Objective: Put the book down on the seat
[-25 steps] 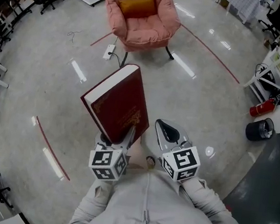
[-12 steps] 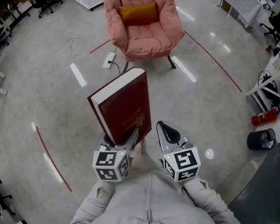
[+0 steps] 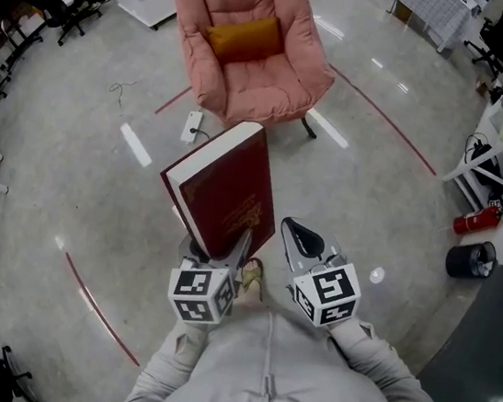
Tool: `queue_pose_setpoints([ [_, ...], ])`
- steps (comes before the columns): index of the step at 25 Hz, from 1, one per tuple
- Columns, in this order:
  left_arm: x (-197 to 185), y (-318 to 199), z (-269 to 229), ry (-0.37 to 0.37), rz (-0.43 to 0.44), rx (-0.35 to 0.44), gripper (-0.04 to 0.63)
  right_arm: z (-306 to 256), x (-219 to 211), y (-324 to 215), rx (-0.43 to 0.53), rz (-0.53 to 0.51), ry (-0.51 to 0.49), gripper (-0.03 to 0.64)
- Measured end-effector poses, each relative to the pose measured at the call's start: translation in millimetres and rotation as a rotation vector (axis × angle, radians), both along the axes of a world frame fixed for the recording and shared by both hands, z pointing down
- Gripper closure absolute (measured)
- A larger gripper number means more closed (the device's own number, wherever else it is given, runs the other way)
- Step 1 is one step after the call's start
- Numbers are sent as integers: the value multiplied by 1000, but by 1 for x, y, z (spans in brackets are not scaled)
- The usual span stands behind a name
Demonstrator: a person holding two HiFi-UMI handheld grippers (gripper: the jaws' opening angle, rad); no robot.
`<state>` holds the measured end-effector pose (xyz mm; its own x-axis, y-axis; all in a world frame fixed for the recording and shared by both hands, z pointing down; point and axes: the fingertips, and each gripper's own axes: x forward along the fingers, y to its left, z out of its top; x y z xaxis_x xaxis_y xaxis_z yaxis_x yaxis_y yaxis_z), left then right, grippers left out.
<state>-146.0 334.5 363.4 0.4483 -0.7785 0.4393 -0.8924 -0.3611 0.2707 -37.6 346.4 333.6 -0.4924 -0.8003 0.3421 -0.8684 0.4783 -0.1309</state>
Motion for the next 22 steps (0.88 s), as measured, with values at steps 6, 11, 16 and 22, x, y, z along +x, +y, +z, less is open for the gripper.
queue_pose_setpoints([
  [6,-9,-53,-1,0,18,3,250,0,-7,-51,6,30,3,617],
  [11,-21,-92,2,1,24,-7,250,3,-18,-91,1,42,2,617],
  [16,-33,-122,10,4,23,-23,250,11,-33,-122,-9,32,6,617],
  [22,-41,-150,16,8,20,-40,250,17,-37,-145,-30,36,14,617],
])
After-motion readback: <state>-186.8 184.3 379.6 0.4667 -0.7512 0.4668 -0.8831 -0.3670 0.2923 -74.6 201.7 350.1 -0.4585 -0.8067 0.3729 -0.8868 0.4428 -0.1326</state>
